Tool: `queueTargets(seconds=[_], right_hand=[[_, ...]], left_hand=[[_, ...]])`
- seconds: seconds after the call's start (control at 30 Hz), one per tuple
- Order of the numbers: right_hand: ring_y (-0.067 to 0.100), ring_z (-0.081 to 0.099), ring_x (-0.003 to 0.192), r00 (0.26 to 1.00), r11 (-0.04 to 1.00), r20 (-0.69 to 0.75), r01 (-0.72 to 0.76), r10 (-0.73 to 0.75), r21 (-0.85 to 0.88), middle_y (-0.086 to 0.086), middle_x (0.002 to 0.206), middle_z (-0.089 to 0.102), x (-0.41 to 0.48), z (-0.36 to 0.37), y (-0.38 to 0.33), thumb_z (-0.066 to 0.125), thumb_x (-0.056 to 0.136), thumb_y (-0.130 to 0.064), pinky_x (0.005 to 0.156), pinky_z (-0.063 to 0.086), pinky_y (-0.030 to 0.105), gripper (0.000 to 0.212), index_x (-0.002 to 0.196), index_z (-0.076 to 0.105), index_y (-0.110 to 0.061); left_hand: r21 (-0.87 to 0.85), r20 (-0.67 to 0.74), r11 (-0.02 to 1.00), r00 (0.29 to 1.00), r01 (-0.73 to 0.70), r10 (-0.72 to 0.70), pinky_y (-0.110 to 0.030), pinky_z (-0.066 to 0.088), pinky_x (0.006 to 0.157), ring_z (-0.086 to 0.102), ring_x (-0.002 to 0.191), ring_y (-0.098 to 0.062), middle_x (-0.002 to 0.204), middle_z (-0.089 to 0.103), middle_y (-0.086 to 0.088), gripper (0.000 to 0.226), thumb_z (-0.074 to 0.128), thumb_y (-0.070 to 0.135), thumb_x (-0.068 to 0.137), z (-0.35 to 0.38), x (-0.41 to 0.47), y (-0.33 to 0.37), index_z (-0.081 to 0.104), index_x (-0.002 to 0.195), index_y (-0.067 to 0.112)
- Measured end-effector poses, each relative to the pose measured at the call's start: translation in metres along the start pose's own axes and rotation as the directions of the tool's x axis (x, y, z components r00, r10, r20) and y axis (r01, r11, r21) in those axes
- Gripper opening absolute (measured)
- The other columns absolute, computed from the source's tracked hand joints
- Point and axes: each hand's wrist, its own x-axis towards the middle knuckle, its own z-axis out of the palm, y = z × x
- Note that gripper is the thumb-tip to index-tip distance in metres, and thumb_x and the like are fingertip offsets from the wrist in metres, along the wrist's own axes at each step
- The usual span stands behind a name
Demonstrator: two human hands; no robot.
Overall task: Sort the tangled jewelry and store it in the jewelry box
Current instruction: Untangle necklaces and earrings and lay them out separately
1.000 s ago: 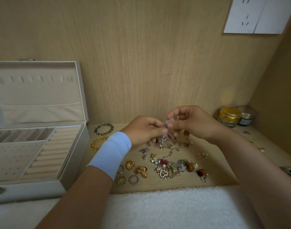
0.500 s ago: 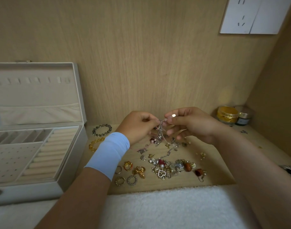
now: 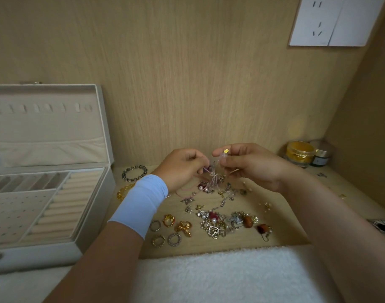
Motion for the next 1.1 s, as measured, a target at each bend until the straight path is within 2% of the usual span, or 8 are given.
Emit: queueTargets(seconds=[0.1,0.2,0.43,0.63,0.77,0.87,0.97,1.1], right_hand=[[0.017,0.066,0.078,0.999,0.997,-0.018,0.041,-0.04,0.072,0.008,0.083,0.066,0.0008,0.0018,0.0014,0.061,0.095,-0.002,0.071,0.057,0.024,0.021,0.115,0.067,-0.008],[0.021,0.071,0.078,0.999,0.992,0.025,0.032,-0.035,0.119,0.015,0.084,0.071,0.0007,0.0052,0.0023,0.06,0.094,0.002,0.073,0.061,0.029,0.025,0.118,0.064,-0.007],[0.016,0.062,0.062,0.999,0.992,0.04,0.004,-0.009,0.125,0.006,0.079,0.067,0.0022,0.0027,0.0064,0.06,0.093,0.003,0.065,0.054,0.028,0.029,0.121,0.064,-0.006],[0.022,0.069,0.083,0.999,0.986,0.035,-0.015,0.01,0.166,0.009,0.088,0.072,0.0037,0.0069,0.0071,0.06,0.094,0.001,0.08,0.058,0.031,0.031,0.125,0.061,-0.007],[0.02,0.066,0.062,0.998,0.951,0.042,-0.058,0.047,0.304,0.01,0.076,0.069,0.0033,0.0093,0.004,0.054,0.096,0.005,0.062,0.057,0.029,0.035,0.129,0.055,-0.006],[0.018,0.058,0.055,0.998,0.967,0.022,-0.067,0.064,0.247,0.006,0.072,0.066,0.0042,0.0092,0.0038,0.055,0.096,0.004,0.055,0.053,0.029,0.034,0.127,0.058,-0.009],[0.014,0.049,0.051,0.997,0.985,-0.004,-0.07,0.072,0.159,0.004,0.074,0.064,0.004,0.009,0.004,0.057,0.095,0.003,0.061,0.053,0.033,0.03,0.122,0.062,-0.01],[0.012,0.04,0.049,0.998,0.983,-0.026,-0.048,0.053,0.178,0.009,0.08,0.056,0.0054,0.0101,0.0018,0.056,0.095,0.004,0.063,0.057,0.035,0.029,0.12,0.064,-0.009]], left_hand=[[0.034,0.07,0.999,0.997,0.034,-0.036,-0.019,0.04,0.066,0.058,0.065,0.005,0.061,0.065,0.024,0.021,0.063,0.017,0.091,-0.0035,-0.001,0.0006,0.07,0.072,0.024],[-0.04,0.081,0.998,0.996,0.04,-0.037,-0.034,0.049,0.084,0.07,0.09,-0.015,0.084,0.075,0.004,0.015,0.066,0.023,0.087,-0.0032,0.0002,-0.0016,0.07,0.073,0.026],[-0.131,0.178,0.99,0.984,0.045,-0.021,-0.039,0.053,0.086,0.063,0.081,-0.024,0.083,0.068,-0.01,0.018,0.069,0.002,0.088,-0.002,-0.0036,-0.0016,0.058,0.085,0.016],[-0.145,0.207,0.985,0.976,0.096,-0.064,-0.025,0.055,0.071,0.063,0.076,-0.022,0.087,0.068,-0.01,0.023,0.067,-0.004,0.087,-0.0029,-0.0039,-0.0016,0.056,0.098,0.013],[-0.045,0.258,0.995,0.963,0.093,-0.078,-0.021,0.05,0.087,0.066,0.087,-0.014,0.091,0.071,-0.005,0.031,0.069,0.001,0.087,-0.0063,-0.0053,-0.0004,0.06,0.114,0.015],[-0.05,0.238,0.993,0.967,0.11,-0.095,-0.024,0.052,0.088,0.066,0.086,-0.014,0.092,0.071,-0.003,0.026,0.067,0.001,0.09,-0.0061,-0.0056,-0.001,0.065,0.113,0.012],[-0.114,0.244,0.98,0.961,0.164,-0.133,-0.025,0.059,0.074,0.067,0.083,-0.02,0.092,0.068,-0.007,0.021,0.062,-0.002,0.092,-0.005,-0.0061,-0.0006,0.066,0.106,0.014],[-0.095,0.259,0.975,0.95,0.203,-0.173,-0.031,0.057,0.075,0.064,0.074,-0.02,0.095,0.064,-0.009,0.02,0.058,0.001,0.095,-0.0044,-0.0068,0.0018,0.063,0.104,0.018]])
